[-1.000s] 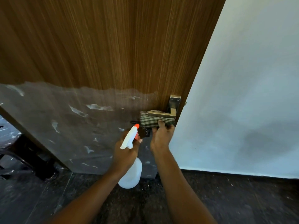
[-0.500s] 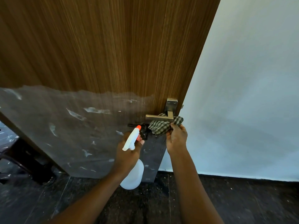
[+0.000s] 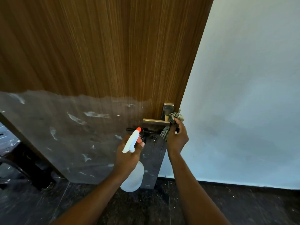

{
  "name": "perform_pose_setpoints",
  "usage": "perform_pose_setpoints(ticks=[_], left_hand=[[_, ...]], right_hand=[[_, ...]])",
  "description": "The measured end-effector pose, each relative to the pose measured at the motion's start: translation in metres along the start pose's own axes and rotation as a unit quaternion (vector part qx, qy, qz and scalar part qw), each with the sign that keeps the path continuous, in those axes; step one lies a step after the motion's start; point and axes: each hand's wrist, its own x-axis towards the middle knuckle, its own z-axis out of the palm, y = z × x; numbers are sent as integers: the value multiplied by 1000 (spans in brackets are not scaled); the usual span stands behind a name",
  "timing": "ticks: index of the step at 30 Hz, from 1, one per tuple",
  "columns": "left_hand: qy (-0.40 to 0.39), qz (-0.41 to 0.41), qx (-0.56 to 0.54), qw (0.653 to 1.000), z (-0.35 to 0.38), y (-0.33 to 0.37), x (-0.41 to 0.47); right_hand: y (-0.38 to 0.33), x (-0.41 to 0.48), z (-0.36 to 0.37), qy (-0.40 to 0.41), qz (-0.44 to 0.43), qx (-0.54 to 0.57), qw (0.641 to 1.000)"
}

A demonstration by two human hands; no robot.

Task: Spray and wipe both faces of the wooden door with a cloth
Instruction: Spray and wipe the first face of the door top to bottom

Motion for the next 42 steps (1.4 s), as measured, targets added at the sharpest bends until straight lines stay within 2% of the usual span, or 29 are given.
perform_pose_setpoints(ticks=[6,10,13,16,19,22,25,33,36,39,42], left_hand=[[-15,0,-9,1000,8,9,-7],[-23,-6,-4,1000,7,13,-13],[-18,-5,2,1000,-2,17,-15],[-6,-19,-19,1000,-15,22,-18],[5,-4,4,1000,-30,20,-13],[15,-12,18,1000,-41,17,-9],[27,-7,18,999,-51,21,-8],[40,-17,3,999,-57,39,-13],[41,15,7,999,-61,36,-8],[33,44,22,998,-77,24,0],[36,48,39,997,-91,15,6]], right_hand=[[-1,-1,-2,-24,27,-34,999],[-1,-6,3,-82,179,-8,980],[-13,-9,15,-61,302,107,945],[-32,-26,24,-45,384,279,879],[-44,-39,41,-49,389,351,850],[-50,-45,54,-29,404,377,833],[-51,-52,59,-34,393,352,849],[-70,-77,83,-46,370,346,861],[-92,-88,103,-41,360,351,863],[-108,-82,116,-7,398,386,832],[-112,-78,125,-12,410,409,815]])
